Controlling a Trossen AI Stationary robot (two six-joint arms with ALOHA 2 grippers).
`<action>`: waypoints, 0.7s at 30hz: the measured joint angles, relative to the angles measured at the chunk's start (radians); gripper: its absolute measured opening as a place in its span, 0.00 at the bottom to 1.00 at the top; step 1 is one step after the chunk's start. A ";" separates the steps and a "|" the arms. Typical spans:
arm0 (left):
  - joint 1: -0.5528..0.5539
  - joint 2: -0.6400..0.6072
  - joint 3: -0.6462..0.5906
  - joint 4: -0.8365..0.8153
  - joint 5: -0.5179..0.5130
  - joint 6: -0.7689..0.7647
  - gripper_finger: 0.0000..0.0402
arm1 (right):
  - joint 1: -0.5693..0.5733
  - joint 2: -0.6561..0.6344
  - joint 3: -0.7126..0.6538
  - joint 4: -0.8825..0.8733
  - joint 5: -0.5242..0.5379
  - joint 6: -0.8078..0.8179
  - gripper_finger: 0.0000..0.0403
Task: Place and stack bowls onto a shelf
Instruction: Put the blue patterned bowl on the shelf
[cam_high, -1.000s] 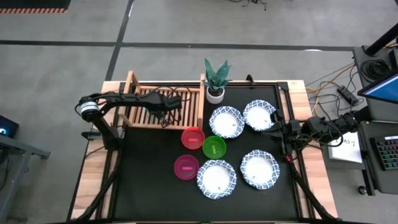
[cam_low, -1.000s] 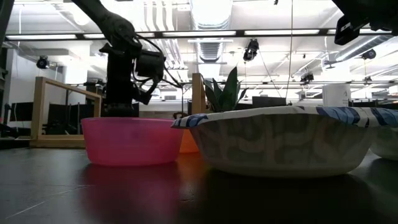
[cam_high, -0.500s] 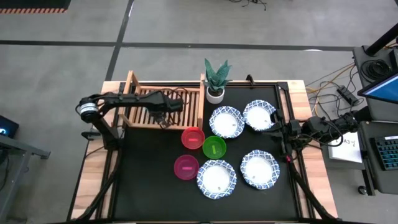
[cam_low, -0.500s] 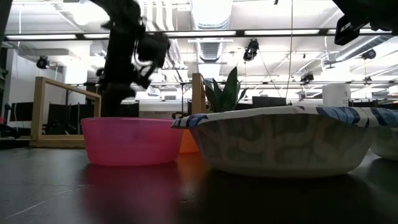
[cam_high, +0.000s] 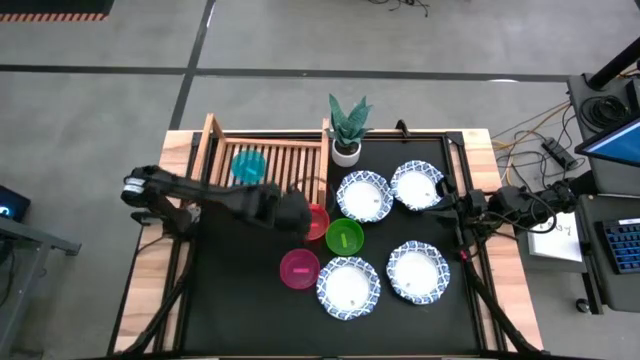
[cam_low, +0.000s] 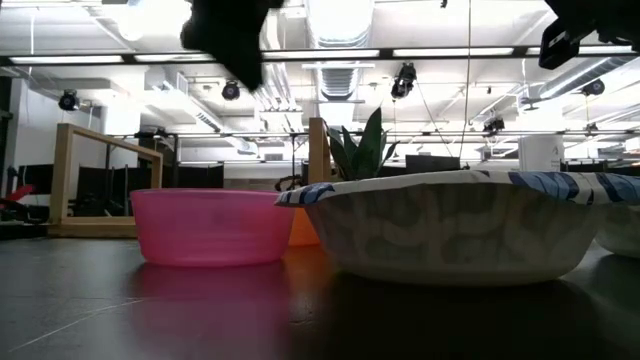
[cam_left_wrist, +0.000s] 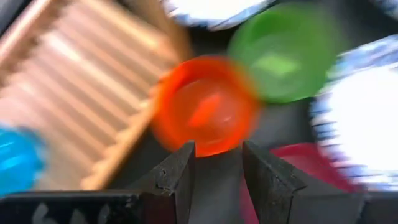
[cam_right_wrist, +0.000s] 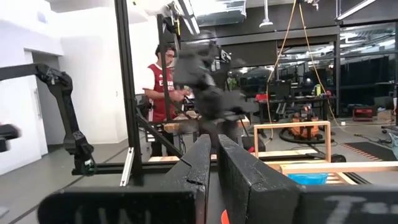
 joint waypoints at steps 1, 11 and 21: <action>-0.029 0.000 0.008 0.046 -0.001 -0.018 0.29 | 0.000 0.000 0.000 0.002 0.000 0.003 0.04; -0.214 0.062 0.009 0.445 -0.032 -0.045 0.29 | 0.000 0.000 0.000 0.006 -0.002 0.012 0.04; -0.225 0.222 0.008 0.467 -0.034 -0.126 0.29 | 0.000 0.000 0.000 0.000 0.002 0.010 0.04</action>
